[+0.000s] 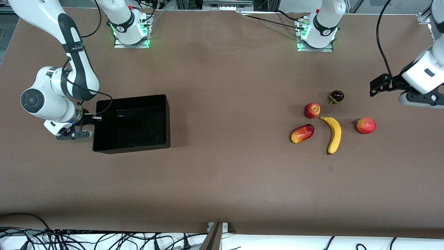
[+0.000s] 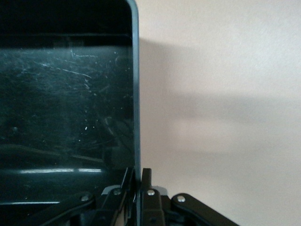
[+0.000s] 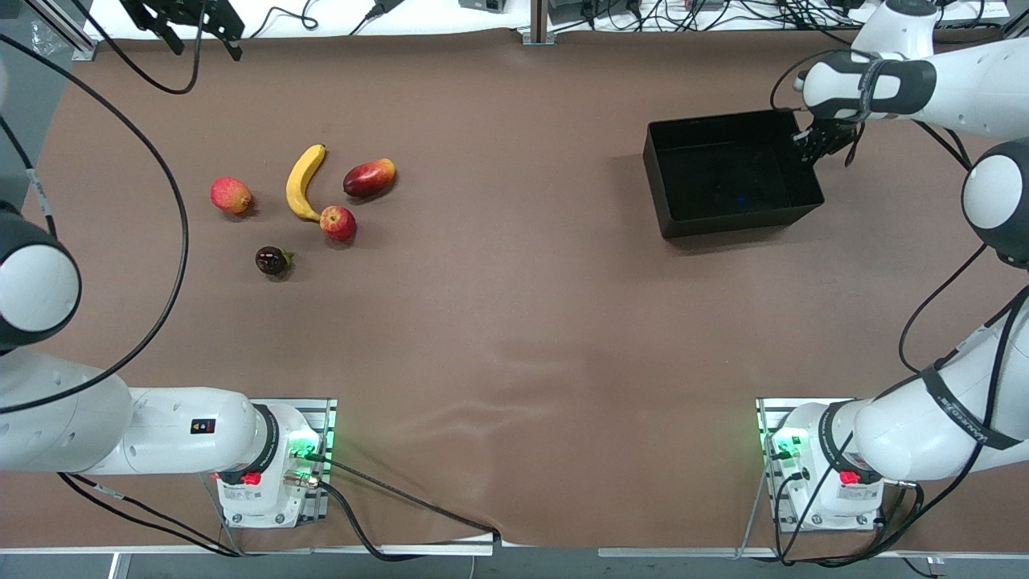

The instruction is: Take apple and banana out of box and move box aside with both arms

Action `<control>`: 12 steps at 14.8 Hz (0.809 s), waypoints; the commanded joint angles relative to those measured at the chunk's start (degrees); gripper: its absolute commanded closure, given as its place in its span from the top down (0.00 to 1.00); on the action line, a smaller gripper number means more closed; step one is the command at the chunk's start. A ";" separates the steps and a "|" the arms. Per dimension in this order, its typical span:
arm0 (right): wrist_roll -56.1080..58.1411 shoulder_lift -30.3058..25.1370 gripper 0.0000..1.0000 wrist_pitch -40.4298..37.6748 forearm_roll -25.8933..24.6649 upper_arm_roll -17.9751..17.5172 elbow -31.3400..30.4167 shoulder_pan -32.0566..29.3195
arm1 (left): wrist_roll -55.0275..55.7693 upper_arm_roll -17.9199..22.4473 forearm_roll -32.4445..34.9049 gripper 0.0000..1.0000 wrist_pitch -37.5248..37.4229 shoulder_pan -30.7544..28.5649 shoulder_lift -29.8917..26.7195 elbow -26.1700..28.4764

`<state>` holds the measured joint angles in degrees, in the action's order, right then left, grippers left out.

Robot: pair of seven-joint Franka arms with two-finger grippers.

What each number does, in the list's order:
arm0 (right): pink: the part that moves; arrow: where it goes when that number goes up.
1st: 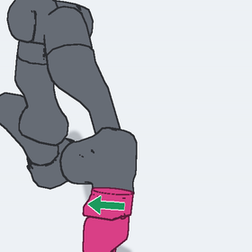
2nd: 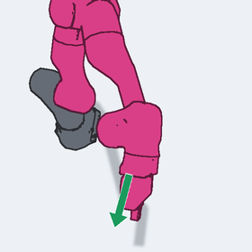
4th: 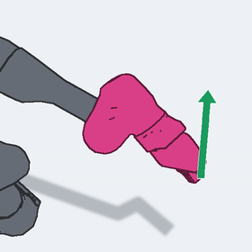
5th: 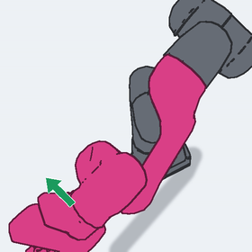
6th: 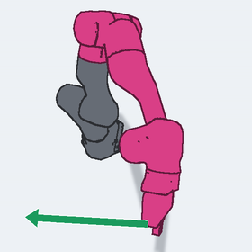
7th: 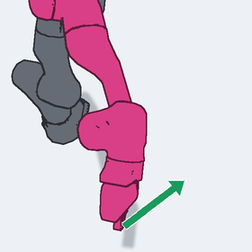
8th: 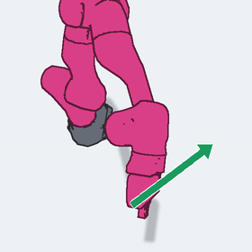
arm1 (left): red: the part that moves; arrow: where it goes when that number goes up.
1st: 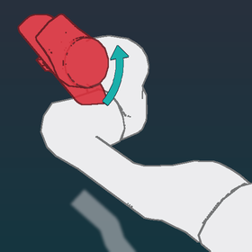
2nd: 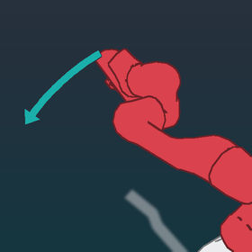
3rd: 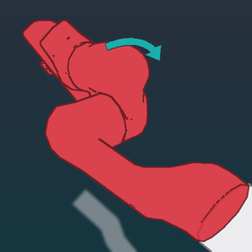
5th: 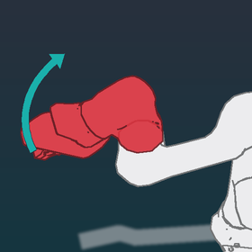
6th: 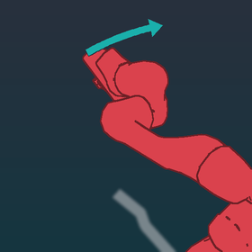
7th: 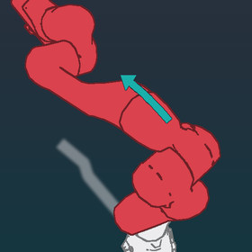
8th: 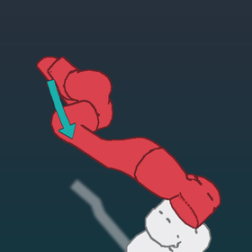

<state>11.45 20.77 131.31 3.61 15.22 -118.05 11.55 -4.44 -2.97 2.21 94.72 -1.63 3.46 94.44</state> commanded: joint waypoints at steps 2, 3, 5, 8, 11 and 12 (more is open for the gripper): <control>0.16 -3.88 1.00 -4.98 1.05 -0.37 0.79 -0.30 | 1.28 -0.37 -0.81 1.00 -0.85 -0.04 1.63 -2.15; -0.11 -5.46 1.00 -8.14 1.05 -0.46 2.11 -0.21 | 1.28 -0.37 -0.72 1.00 -0.85 0.13 1.72 -2.24; -0.99 -8.53 1.00 -14.29 1.05 -0.90 6.14 0.05 | 1.19 -0.81 -0.45 1.00 -1.03 0.57 1.72 -3.20; -0.73 -12.93 1.00 -25.88 0.79 -1.68 13.78 0.32 | 1.19 -0.81 -1.07 1.00 -1.03 0.66 1.72 -3.56; -0.54 -14.87 1.00 -36.44 -0.01 -3.62 22.92 0.40 | 1.28 -1.16 -1.16 1.00 -1.38 0.84 1.72 -3.47; -0.64 -15.05 1.00 -39.08 -0.09 -3.62 24.60 0.40 | 1.28 -1.42 -1.07 1.00 -1.38 0.75 1.72 -3.47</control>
<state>11.13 5.40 97.45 3.84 12.16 -98.05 12.11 -3.66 -4.01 2.19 94.49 -1.06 4.70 92.36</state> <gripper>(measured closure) 0.000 0.000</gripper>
